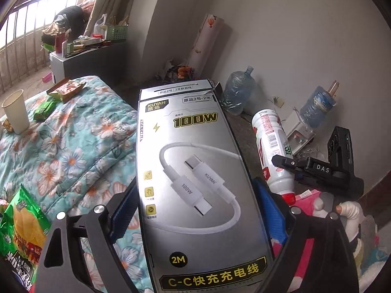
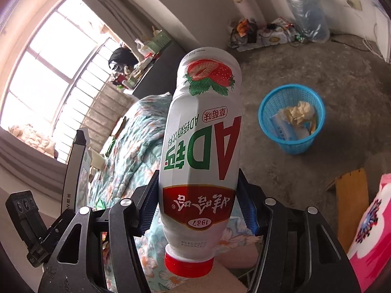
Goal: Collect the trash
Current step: 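Carry the box and bottle over the blue wastebasket and open both tools, then move both open tools back over the bed, then grasp the green potato chip bag with the right tool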
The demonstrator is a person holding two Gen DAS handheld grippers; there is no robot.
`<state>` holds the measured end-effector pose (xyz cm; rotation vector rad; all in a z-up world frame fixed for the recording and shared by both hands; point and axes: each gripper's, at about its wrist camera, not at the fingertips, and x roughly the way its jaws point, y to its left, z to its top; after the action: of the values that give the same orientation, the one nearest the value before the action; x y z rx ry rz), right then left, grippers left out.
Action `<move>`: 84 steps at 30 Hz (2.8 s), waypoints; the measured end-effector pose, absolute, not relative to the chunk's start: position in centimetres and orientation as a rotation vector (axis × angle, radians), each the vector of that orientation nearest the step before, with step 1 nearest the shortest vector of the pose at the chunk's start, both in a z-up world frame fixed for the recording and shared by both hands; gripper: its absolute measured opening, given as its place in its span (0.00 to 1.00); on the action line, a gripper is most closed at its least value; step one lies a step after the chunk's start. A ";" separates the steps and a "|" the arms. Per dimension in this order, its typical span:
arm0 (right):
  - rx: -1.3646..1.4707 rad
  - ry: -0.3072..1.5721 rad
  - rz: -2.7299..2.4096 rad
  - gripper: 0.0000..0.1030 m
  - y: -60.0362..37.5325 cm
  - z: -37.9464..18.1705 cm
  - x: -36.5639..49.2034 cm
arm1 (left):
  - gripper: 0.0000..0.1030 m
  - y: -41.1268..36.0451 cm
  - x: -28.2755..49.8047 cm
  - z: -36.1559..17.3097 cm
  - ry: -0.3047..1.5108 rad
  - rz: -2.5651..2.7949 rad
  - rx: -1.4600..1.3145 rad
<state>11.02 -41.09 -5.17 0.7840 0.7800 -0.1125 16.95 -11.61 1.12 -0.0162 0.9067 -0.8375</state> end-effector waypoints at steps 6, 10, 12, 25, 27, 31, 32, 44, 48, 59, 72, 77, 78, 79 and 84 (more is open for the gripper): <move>0.970 0.816 -0.204 0.54 -47.2 -10.8 10.2 | 0.85 -23.3 21.5 -2.4 1.105 -0.979 0.104; 1.088 0.844 -0.203 0.54 -50.9 -14.9 12.6 | 0.85 -31.2 25.0 -6.8 1.262 -1.003 0.175; 1.153 0.853 -0.205 0.54 -53.2 -17.0 14.2 | 0.85 -35.1 26.4 -8.7 1.305 -0.987 0.212; 1.297 0.817 -0.459 0.71 -61.6 -28.6 19.1 | 0.94 -47.6 33.6 -16.3 1.371 -0.900 0.060; 1.277 0.792 -0.469 0.71 -61.2 -28.2 17.7 | 0.94 -46.9 33.3 -15.5 1.340 -0.919 0.076; 1.230 0.747 -0.512 0.71 -60.2 -27.0 14.9 | 0.94 -43.8 32.1 -12.0 1.213 -0.956 0.086; 1.223 0.735 -0.515 0.71 -59.6 -26.5 14.1 | 0.94 -42.7 31.7 -10.8 1.179 -0.962 0.082; 0.922 0.603 -0.330 0.71 -50.0 -14.9 11.9 | 0.94 -21.6 23.9 2.4 0.801 -0.989 -0.132; 0.808 0.606 -0.154 0.71 -45.8 -10.6 13.0 | 0.94 -12.2 20.7 4.7 0.715 -0.882 -0.186; 0.672 0.752 0.326 0.71 -31.9 -7.8 17.5 | 0.94 17.0 9.1 4.6 0.543 -0.250 -0.331; 0.670 1.089 0.722 0.70 -13.7 -9.8 21.3 | 0.90 25.0 5.8 -2.5 0.608 -0.138 -0.435; 0.793 1.187 0.811 0.65 -10.2 -11.1 21.4 | 0.78 26.8 9.5 -4.2 0.670 -0.097 -0.502; 0.831 1.203 0.822 0.64 -10.0 -11.4 21.5 | 0.75 26.9 10.3 -4.6 0.686 -0.084 -0.500; 0.865 1.218 0.833 0.63 -9.6 -11.8 21.6 | 0.73 27.0 11.3 -5.0 0.706 -0.072 -0.494; 1.027 1.295 0.867 0.60 -7.9 -13.9 22.7 | 0.56 26.9 14.4 -7.3 0.790 -0.038 -0.473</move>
<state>22.73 -7.92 -13.92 1.0270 1.2952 0.8670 14.41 26.89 -7.29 -0.4727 0.7905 -0.0377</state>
